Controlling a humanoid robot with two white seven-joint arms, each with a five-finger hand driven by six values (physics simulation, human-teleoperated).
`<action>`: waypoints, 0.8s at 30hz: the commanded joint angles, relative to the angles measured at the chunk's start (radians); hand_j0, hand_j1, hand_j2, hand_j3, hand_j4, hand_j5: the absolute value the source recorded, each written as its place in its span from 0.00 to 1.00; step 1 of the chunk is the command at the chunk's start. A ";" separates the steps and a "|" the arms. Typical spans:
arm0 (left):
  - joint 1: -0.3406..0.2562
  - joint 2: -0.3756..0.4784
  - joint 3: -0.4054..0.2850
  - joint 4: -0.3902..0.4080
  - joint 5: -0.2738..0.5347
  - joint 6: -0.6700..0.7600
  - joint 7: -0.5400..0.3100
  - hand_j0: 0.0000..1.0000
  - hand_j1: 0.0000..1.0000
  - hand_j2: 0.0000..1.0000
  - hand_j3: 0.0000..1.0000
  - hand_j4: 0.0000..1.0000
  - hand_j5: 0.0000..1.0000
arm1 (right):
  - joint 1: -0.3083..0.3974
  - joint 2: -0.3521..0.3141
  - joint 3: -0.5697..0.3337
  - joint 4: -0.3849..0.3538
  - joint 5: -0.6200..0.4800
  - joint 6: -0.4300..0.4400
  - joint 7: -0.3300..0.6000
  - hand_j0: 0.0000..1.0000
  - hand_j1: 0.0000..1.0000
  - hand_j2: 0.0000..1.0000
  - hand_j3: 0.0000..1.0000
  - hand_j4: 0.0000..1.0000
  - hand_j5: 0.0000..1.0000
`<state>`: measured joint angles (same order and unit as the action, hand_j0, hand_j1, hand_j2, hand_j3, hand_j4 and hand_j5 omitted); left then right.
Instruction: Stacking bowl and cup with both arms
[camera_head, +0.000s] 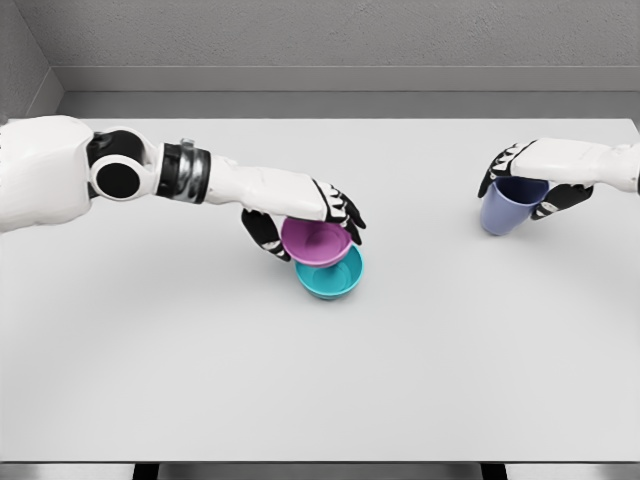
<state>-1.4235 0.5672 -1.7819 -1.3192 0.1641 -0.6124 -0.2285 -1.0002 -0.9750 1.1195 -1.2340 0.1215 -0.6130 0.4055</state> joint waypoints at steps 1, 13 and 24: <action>0.000 -0.012 0.001 0.000 0.008 0.002 0.000 0.78 0.78 0.78 0.78 0.78 0.78 | 0.000 -0.007 -0.003 -0.012 -0.006 0.002 -0.001 0.65 0.65 0.65 0.65 0.65 0.65; -0.002 -0.024 -0.014 0.000 0.011 0.002 0.000 0.78 0.78 0.78 0.78 0.78 0.78 | -0.002 -0.031 -0.018 -0.073 -0.010 0.002 -0.013 0.65 0.65 0.65 0.65 0.65 0.65; -0.002 -0.026 -0.033 -0.006 0.009 0.002 0.003 0.78 0.78 0.78 0.78 0.78 0.78 | -0.009 -0.041 -0.020 -0.114 -0.013 0.002 -0.014 0.66 0.66 0.66 0.66 0.66 0.66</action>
<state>-1.4251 0.5434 -1.8088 -1.3249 0.1659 -0.6123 -0.2264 -1.0124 -1.0134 1.1015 -1.3364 0.1166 -0.6131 0.3919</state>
